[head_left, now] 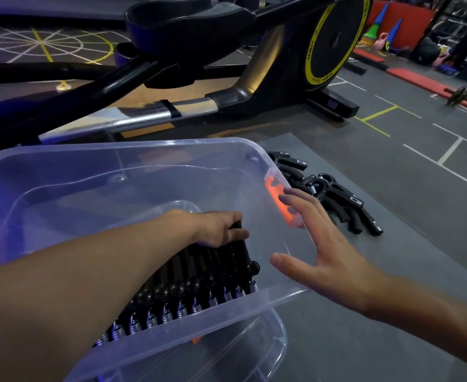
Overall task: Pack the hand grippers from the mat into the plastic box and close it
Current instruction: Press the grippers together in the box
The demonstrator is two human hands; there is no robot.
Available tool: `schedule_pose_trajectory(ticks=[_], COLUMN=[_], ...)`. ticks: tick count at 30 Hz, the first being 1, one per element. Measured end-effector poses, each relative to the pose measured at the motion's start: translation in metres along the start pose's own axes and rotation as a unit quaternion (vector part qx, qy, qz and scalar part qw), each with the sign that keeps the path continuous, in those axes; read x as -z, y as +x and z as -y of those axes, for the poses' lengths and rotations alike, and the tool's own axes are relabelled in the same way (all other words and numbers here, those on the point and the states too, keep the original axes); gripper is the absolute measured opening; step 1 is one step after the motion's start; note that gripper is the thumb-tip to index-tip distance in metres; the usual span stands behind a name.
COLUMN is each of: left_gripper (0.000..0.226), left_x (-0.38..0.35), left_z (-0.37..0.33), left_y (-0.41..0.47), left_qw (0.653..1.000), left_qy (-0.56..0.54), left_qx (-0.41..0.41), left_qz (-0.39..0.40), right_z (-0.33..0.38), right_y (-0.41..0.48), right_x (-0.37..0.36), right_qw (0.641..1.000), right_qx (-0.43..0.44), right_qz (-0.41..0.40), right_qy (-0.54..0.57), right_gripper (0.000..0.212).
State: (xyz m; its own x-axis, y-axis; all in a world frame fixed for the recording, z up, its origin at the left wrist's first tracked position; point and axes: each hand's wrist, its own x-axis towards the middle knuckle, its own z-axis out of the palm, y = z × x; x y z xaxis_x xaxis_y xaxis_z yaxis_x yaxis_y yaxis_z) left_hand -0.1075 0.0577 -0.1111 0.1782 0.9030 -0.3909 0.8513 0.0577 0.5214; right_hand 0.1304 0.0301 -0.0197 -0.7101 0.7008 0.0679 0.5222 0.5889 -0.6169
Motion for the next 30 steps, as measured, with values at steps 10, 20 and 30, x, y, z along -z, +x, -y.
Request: schedule_pose_trajectory(ticks=[10, 20, 30], left_gripper=[0.028, 0.059, 0.041], left_x=[0.003, -0.005, -0.004], left_z=[0.0, 0.01, 0.005], left_y=[0.005, -0.002, -0.008], left_qw=[1.0, 0.997, 0.994], left_qy=[0.018, -0.055, -0.087], left_qx=[-0.01, 0.007, -0.003], left_qz=[0.023, -0.047, -0.063], right_z=[0.0, 0.001, 0.001], right_y=[0.001, 0.001, 0.002], right_x=[0.0, 0.0, 0.003], right_qw=[1.0, 1.0, 1.0], right_qx=[-0.002, 0.0, 0.015], right_qz=[0.006, 0.0, -0.003], right_qy=[0.006, 0.008, -0.024], right_gripper=[0.082, 0.084, 0.081])
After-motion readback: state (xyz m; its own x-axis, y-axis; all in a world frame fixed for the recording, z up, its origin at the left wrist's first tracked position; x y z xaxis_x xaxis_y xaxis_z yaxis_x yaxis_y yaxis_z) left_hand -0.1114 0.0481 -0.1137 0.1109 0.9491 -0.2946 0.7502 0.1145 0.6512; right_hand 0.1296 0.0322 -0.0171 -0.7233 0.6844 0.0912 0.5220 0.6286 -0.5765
